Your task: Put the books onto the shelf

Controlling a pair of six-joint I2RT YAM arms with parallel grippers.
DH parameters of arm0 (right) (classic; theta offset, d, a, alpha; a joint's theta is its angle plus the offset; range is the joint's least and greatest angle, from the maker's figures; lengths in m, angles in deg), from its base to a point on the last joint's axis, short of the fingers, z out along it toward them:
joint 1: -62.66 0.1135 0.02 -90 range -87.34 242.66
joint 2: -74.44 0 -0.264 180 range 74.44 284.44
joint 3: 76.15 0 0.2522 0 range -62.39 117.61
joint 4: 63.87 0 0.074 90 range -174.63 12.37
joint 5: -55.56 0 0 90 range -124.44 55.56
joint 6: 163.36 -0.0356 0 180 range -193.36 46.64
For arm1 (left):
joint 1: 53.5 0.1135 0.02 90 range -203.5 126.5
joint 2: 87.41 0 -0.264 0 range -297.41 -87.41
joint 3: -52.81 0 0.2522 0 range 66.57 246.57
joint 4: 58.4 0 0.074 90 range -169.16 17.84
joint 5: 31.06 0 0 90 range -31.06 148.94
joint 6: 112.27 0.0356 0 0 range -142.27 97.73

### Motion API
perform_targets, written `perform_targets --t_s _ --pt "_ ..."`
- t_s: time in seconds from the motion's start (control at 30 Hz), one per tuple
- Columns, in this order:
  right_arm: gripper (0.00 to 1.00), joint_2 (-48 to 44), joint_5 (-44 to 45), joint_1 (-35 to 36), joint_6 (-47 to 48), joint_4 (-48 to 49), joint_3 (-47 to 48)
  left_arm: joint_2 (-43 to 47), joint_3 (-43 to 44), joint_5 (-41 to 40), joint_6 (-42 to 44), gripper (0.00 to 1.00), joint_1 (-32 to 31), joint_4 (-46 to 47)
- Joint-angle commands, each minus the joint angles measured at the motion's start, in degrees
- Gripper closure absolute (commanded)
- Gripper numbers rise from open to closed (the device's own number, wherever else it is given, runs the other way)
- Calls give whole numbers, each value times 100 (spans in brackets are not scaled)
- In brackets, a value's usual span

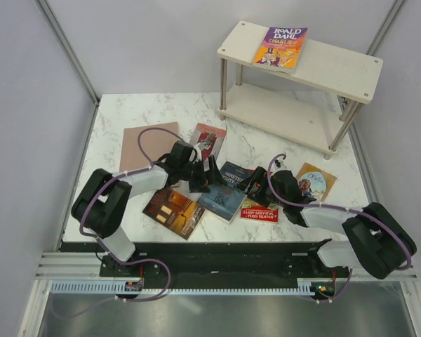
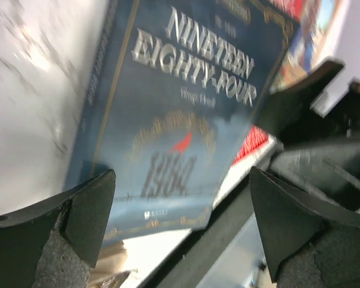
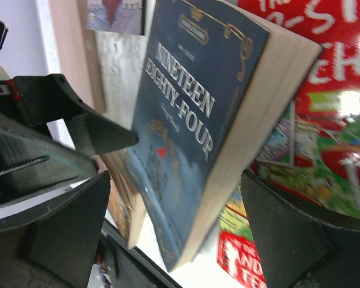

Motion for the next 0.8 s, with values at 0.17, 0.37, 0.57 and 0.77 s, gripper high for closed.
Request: perform_targets --t_s 0.17,0.37,0.57,0.77 --pt "2 1713 -616 20 -905 1481 -141 -255 1277 -3069 170 0 -248 -2481" --pt "2 1706 -521 29 -703 599 176 -650 1410 -3327 284 0 -257 -2897" --pt "2 687 664 55 8 -1625 615 -1020 1419 -2773 293 0 -388 -2643" --pt "2 648 1326 213 282 -1342 590 -1204 1638 -2456 267 0 -739 -2475"
